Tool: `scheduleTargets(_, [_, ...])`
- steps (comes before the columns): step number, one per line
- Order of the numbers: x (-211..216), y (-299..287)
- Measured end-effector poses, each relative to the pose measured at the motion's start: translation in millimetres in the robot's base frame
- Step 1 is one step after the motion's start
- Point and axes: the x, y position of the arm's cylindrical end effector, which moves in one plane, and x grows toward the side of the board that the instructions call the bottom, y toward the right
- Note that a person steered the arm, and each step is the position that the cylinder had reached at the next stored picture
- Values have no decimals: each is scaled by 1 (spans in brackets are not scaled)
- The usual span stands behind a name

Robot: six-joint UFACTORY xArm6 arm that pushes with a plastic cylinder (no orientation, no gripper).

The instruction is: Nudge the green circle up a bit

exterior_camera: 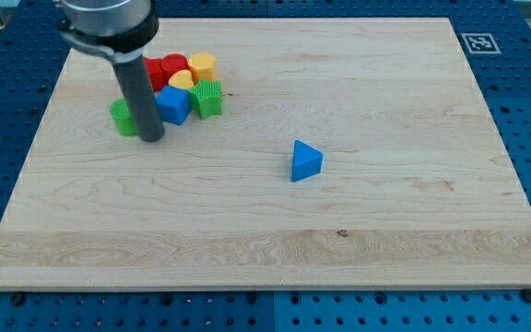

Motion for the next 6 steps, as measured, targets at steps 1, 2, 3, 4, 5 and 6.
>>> scheduleTargets(1, [26, -1])
scheduleTargets(2, [34, -9])
scheduleTargets(3, [29, -21])
scheduleTargets(4, [12, -36])
scheduleTargets(5, [-3, -50])
scheduleTargets(6, [-11, -56])
